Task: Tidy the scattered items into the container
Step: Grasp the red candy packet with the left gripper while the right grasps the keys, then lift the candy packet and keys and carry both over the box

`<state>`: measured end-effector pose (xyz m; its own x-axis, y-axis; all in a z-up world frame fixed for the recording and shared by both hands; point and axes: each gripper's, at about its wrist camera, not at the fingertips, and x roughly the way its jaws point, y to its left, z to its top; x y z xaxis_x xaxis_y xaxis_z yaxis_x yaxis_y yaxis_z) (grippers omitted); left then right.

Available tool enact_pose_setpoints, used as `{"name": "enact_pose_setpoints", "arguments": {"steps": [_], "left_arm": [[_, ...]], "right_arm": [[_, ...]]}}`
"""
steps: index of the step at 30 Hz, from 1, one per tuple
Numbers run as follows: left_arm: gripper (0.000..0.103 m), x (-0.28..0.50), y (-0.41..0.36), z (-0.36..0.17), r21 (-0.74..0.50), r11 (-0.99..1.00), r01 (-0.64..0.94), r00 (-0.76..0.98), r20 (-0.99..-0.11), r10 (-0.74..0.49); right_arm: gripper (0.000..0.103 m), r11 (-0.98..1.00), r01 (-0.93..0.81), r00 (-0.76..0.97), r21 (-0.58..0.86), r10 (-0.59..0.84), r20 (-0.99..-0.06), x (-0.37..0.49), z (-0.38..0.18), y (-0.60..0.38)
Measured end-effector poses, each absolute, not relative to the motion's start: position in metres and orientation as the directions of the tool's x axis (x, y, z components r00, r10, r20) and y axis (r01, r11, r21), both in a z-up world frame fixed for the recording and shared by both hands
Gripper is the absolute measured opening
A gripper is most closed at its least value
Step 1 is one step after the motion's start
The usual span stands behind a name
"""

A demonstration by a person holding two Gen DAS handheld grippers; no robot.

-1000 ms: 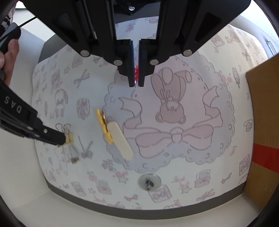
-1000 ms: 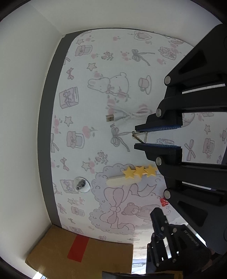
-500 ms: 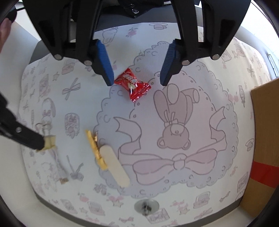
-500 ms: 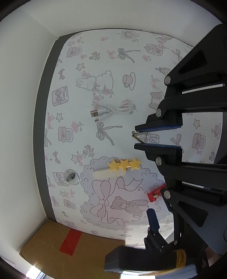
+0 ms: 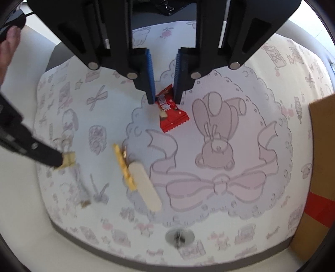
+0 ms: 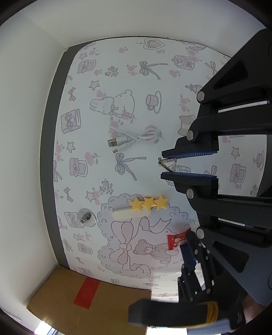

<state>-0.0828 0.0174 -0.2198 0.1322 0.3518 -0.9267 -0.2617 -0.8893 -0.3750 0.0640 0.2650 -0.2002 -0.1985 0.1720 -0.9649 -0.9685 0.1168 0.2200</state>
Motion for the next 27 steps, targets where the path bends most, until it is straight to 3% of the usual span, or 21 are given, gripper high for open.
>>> {"name": "enact_pose_setpoints", "arguments": {"steps": [13,27], "left_arm": [[0.017,-0.105,-0.005,-0.178,-0.404,-0.886,-0.227,0.011,-0.911,0.413],[0.017,-0.137,-0.022,-0.126,-0.406,-0.9,-0.157,-0.165,-0.888,0.429]], "right_arm": [[0.013,0.107,-0.961,-0.226,0.254,0.221,-0.949,0.061,-0.176,0.274],[0.013,0.012,-0.962,-0.253,0.272,0.328,-0.91,0.032,-0.112,0.299]]}}
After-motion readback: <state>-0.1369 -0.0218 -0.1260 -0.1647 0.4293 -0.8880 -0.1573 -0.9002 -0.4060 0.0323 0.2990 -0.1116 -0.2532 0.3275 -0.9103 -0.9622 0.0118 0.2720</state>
